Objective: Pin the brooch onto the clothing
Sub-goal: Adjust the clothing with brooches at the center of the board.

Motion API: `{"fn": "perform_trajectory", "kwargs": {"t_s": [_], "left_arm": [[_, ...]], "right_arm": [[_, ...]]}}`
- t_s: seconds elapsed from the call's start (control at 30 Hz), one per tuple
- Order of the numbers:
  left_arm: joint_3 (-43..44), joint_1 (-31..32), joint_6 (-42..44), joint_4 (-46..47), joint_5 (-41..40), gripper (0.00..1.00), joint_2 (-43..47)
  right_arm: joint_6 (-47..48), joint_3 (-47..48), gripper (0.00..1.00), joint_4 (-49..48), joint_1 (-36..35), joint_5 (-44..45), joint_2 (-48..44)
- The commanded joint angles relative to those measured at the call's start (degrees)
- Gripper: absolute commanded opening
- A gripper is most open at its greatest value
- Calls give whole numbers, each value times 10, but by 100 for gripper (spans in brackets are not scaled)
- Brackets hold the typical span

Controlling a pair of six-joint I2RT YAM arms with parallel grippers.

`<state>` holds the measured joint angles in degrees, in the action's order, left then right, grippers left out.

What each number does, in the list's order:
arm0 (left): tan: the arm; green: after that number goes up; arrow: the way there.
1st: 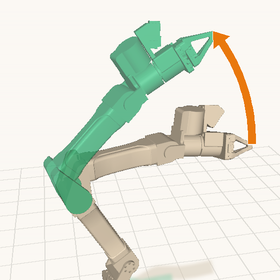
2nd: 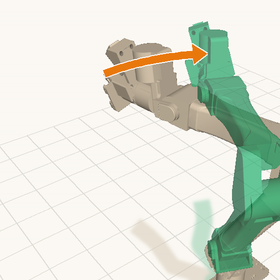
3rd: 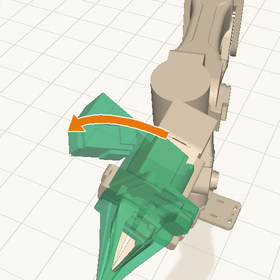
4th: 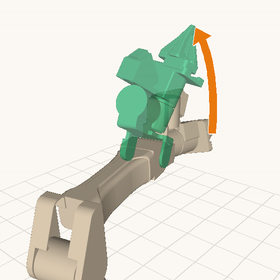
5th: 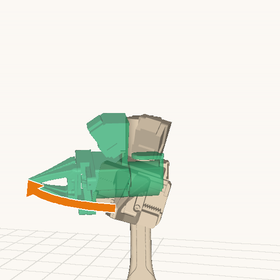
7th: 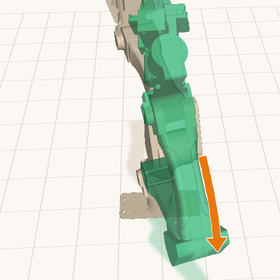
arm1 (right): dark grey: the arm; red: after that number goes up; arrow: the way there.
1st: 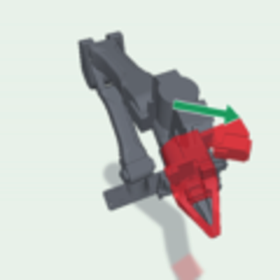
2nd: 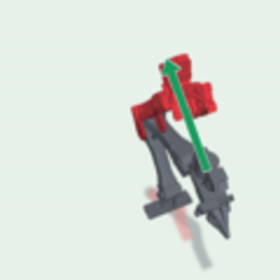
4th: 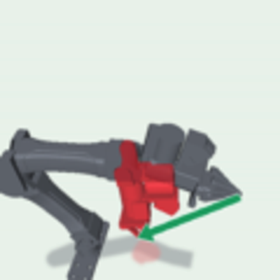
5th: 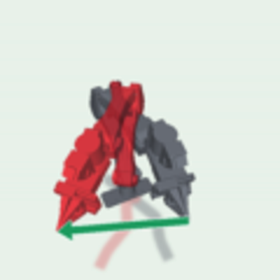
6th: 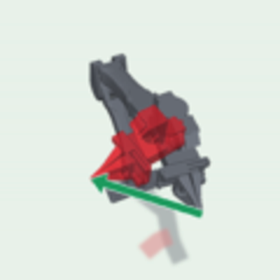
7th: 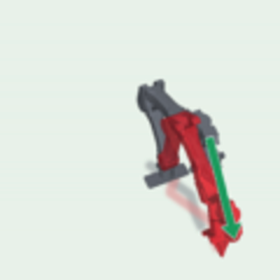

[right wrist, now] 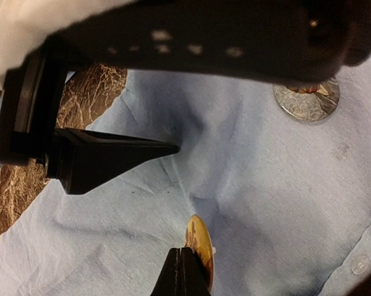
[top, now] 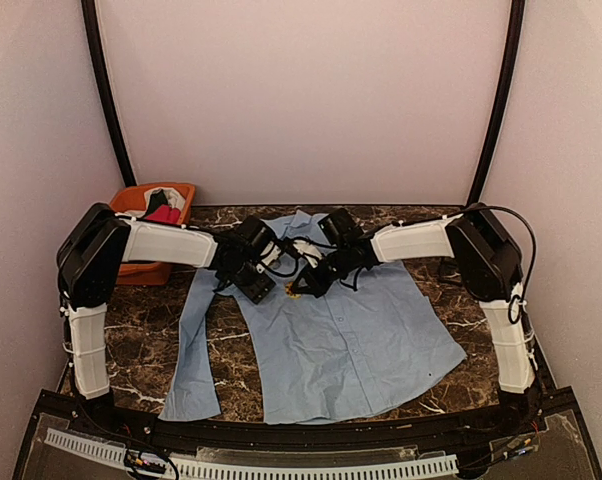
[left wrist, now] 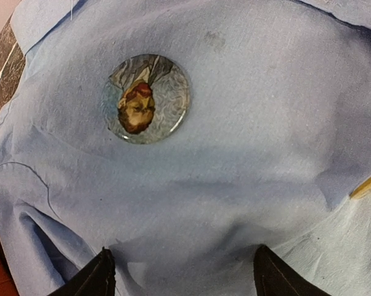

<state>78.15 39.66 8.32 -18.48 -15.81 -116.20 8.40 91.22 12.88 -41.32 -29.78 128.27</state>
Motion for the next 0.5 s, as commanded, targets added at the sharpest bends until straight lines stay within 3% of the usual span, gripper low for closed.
{"fn": "perform_trajectory", "kwargs": {"t_s": [0.0,0.27,0.47], "left_arm": [[-32,-1,7,-23,-1,77,33],[-46,-2,6,-23,-8,78,50],[-53,-1,0,-21,-20,79,70]], "right_arm": [[-51,29,0,-23,15,-25,32],[-84,78,0,6,23,-25,86],[-78,54,0,11,23,-19,62]]}}
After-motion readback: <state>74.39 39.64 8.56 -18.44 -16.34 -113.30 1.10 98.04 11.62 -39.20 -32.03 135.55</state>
